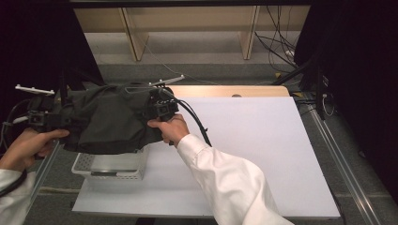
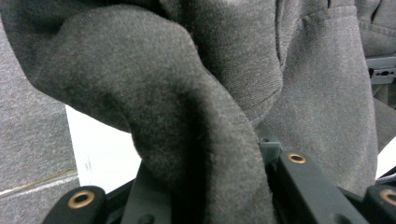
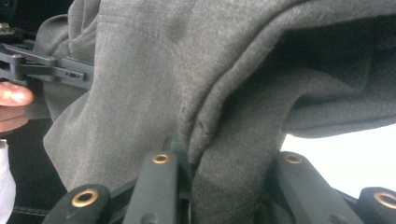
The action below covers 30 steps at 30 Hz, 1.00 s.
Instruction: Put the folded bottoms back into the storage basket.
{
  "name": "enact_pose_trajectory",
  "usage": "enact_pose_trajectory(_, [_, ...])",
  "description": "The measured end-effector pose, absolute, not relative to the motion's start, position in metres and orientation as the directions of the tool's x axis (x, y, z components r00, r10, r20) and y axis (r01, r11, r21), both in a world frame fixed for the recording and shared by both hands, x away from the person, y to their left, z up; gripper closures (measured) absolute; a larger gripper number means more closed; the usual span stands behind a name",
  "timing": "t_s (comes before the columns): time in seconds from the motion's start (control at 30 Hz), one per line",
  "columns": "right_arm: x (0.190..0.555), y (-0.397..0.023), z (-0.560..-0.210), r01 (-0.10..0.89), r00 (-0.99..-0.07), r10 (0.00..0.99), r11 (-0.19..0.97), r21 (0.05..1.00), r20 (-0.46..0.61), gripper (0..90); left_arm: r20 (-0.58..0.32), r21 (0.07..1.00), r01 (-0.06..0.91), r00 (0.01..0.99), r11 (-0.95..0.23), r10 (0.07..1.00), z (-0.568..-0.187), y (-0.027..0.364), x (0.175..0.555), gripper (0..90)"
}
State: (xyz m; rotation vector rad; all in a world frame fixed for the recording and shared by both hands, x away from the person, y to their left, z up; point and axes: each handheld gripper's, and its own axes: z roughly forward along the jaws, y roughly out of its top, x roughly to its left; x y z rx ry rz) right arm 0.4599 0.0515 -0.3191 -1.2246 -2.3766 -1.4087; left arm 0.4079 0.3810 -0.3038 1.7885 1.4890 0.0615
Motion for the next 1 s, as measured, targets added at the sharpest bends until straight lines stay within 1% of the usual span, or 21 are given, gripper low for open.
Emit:
enact_pose_trajectory(0.4, [0.461, 0.063, -0.33, 0.711, -0.653, 0.579, 0.244, 0.66, 0.489, 71.2, -0.414, 0.564, 0.826, 0.276, 0.006, 0.867, -0.311, 0.388, 0.411, 68.0])
enact_pose_trajectory(0.77, [0.463, 0.071, -0.345, 0.722, -0.647, 0.585, 0.264, 0.639, 0.489, 70.2, -0.405, 0.535, 0.845, 0.247, 0.009, 0.88, -0.33, 0.392, 0.415, 68.1])
enact_pose_trajectory(1.0, [0.469, 0.074, -0.36, 0.741, -0.63, 0.604, 0.279, 0.61, 0.489, 69.8, -0.402, 0.503, 0.864, 0.226, 0.008, 0.887, -0.346, 0.39, 0.422, 68.2])
